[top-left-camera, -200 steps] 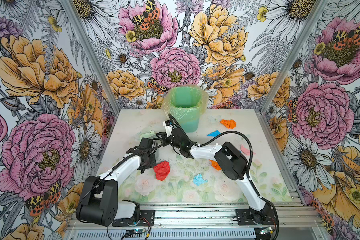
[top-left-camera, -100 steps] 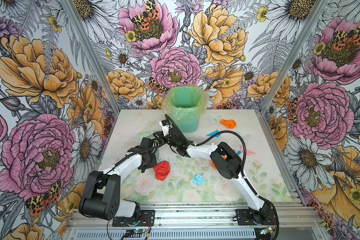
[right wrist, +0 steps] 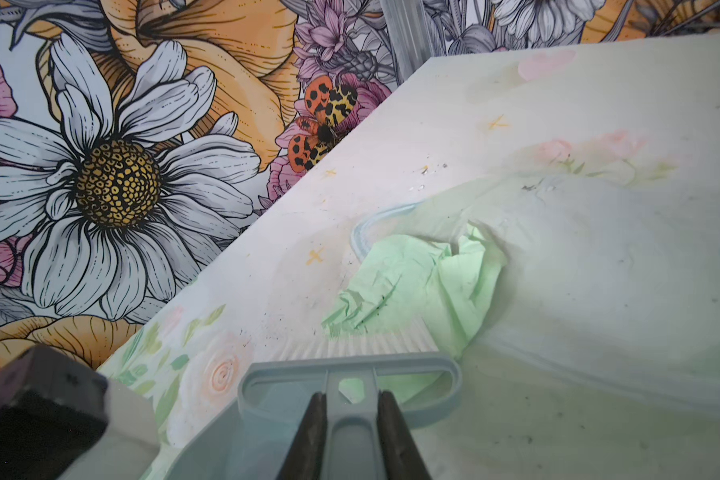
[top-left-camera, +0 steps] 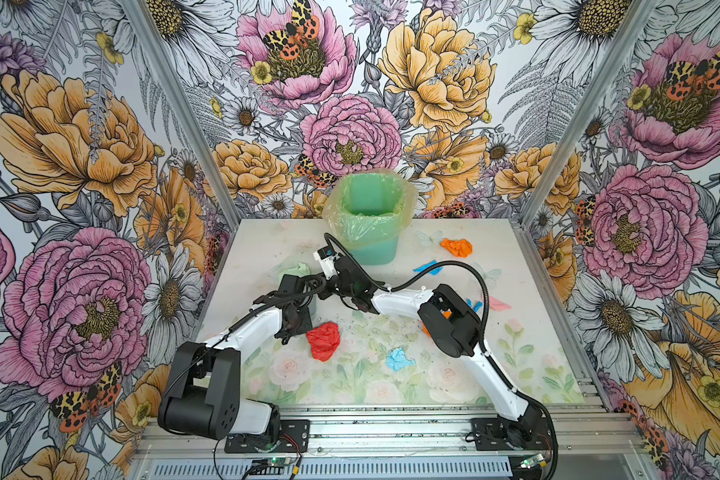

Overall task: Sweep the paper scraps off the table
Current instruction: 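Sweep the pale green paper scrap with the brush toward the dustpan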

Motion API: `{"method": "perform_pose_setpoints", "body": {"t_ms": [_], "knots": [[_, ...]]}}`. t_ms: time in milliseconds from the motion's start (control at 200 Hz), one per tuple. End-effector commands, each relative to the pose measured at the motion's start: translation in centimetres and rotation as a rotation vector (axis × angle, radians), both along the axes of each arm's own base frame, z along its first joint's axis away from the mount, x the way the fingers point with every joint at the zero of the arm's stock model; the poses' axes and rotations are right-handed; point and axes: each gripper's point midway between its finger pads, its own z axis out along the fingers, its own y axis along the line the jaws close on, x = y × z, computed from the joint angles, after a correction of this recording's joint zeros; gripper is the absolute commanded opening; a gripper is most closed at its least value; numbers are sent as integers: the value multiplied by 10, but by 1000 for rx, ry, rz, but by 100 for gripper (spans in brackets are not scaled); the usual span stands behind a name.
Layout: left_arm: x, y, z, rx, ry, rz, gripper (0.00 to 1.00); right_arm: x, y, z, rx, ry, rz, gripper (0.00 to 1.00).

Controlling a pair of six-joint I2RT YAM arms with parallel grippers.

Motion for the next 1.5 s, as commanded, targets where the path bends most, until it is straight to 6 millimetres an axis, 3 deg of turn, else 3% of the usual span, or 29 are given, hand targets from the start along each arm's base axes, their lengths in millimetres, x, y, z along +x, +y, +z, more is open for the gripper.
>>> {"method": "perform_pose_setpoints", "body": {"t_ms": [0,335,465,600,1176,1491], "knots": [[8,-2,8,-21,-40,-6,0,-11,-3,24,-7,6,62,0],[8,-3,8,-26,-37,-12,0,-35,-15,55,-13,25,135,0],[7,-2,7,-23,-34,-10,0,-28,-21,74,24,12,110,0],[6,-2,6,-22,-32,-10,0,-8,-27,84,48,-16,50,0],[8,-4,8,-30,-36,-22,0,45,-8,69,80,-107,-82,0],[7,-3,8,-24,-37,-19,0,40,-6,17,-51,-66,-64,0]]}}
